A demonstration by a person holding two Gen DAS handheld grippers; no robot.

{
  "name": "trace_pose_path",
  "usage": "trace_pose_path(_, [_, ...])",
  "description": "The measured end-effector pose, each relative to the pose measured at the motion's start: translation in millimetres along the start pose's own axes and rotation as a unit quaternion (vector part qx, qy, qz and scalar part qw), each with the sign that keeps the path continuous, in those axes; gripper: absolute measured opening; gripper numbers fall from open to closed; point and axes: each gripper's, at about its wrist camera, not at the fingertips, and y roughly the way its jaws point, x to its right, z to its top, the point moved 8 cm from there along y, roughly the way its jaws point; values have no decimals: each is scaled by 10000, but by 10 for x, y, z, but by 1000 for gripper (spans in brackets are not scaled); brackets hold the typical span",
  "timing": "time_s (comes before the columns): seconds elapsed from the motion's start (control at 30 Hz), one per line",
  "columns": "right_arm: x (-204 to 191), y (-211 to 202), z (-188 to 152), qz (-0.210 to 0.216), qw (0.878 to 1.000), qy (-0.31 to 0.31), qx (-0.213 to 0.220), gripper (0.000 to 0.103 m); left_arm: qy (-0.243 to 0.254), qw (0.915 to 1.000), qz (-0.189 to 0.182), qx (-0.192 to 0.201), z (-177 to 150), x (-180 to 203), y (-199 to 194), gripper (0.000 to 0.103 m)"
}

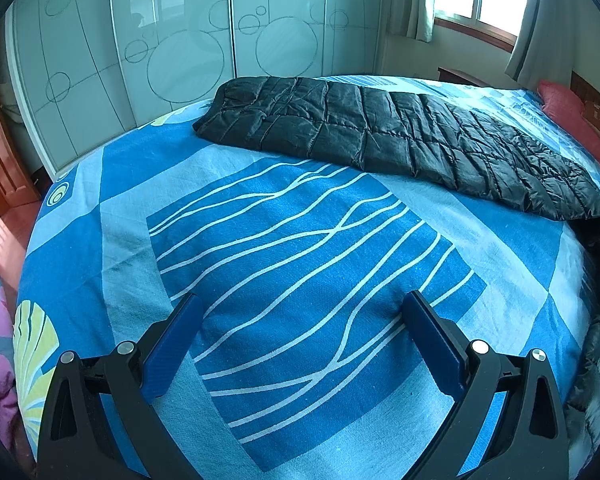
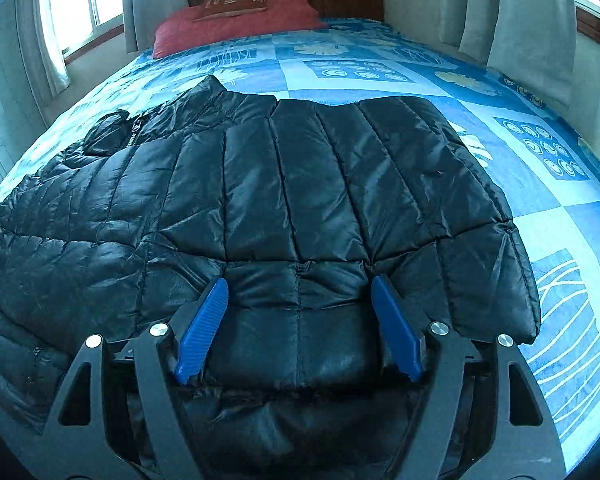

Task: Fold large clothes
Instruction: 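Grasp the other jacket sleeve with the left gripper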

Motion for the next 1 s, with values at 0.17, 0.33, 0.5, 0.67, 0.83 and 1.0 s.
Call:
trace_pose_path(0.17, [12, -15, -11, 40, 10000, 29, 36, 74, -171, 9994, -249, -144, 27, -43, -2, 99])
trace_pose_path(0.33, [16, -29, -18, 53, 10000, 38, 57, 74, -233, 9984, -472, -214, 92, -63, 28, 99])
trace_pose_path(0.5, [21, -34, -18, 56, 10000, 34, 61, 74, -617, 9941, -889, -117, 351, -170, 189, 98])
trace_pose_path(0.67, [23, -53, -15, 26, 10000, 23, 76, 74, -1204, 9862, -1139, -45, 706, -291, 465, 98])
trace_pose_path(0.83, [31, -67, -14, -7, 10000, -2, 98, 74, -1843, 9678, -1695, 235, 977, -366, 578, 98])
trace_pose_path(1.0, [30, -71, -13, -23, 9999, -14, 106, 74, -2080, 9525, -2195, 357, 1065, -366, 600, 98])
